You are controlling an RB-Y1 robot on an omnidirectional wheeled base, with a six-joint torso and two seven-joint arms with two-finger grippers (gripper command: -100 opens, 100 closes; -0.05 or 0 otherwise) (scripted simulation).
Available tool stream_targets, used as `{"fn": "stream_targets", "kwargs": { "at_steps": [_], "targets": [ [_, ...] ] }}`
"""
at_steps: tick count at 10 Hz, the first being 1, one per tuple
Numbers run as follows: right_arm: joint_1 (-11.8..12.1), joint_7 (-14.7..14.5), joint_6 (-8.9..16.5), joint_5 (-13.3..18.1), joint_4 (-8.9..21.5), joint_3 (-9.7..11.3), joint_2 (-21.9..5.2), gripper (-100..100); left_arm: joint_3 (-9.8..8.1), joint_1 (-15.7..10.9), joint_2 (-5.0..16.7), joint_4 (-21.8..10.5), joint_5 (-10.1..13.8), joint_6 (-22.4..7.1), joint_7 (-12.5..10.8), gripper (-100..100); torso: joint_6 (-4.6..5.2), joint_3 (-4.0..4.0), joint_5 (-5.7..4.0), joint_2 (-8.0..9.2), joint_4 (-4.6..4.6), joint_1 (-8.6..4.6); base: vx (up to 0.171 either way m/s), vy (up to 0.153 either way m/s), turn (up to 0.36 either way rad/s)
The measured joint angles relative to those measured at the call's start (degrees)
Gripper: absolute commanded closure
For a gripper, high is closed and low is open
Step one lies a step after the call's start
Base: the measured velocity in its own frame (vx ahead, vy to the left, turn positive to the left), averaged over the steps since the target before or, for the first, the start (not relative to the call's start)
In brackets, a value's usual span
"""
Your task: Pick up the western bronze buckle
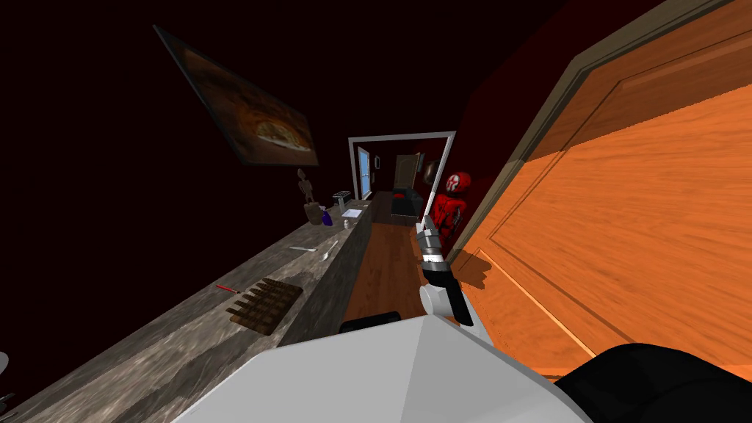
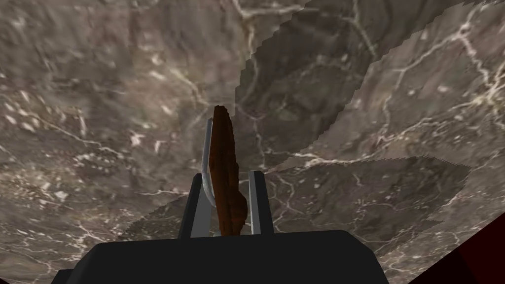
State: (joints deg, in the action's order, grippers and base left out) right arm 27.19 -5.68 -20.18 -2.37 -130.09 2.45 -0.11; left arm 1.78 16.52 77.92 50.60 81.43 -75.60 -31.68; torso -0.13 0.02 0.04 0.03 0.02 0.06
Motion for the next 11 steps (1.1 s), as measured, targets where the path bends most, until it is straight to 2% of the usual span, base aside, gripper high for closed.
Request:
{"fn": "stream_targets", "kwargs": {
  "at_steps": [1,2,7,10,11],
  "targets": [
    [0.0,0.0,0.0,0.0,0.0,0.0,0.0,0,0.00,0.0,0.0,0.0,0.0,0.0,0.0,0,0.00,0.00,0.00,0.00,0.00,0.00,0.000,0.000,0.000],
    [0.0,0.0,0.0,0.0,0.0,0.0,0.0,0,0.00,0.0,0.0,0.0,0.0,0.0,0.0,100,0.00,0.00,0.00,0.00,0.00,0.00,0.037,-0.022,0.081],
    [0.0,0.0,0.0,0.0,0.0,0.0,0.0,0,-2.20,-1.3,0.0,-3.2,-1.7,-1.6,4.6,100,0.02,-0.14,-0.07,-0.25,-0.05,-0.18,0.065,-0.032,0.074],
    [0.0,0.0,0.0,0.0,0.0,0.0,0.0,0,-3.99,-2.1,0.2,-5.6,-2.8,-2.8,8.1,100,-0.02,-0.13,-0.08,-0.23,-0.05,-0.17,0.051,-0.026,0.065],
    [0.0,0.0,0.0,0.0,0.0,0.0,0.0,0,-4.10,-2.1,0.3,-5.7,-2.8,-3.0,8.4,0,0.04,-0.10,-0.05,-0.16,-0.04,-0.12,0.000,0.000,0.000]
  ]
}}
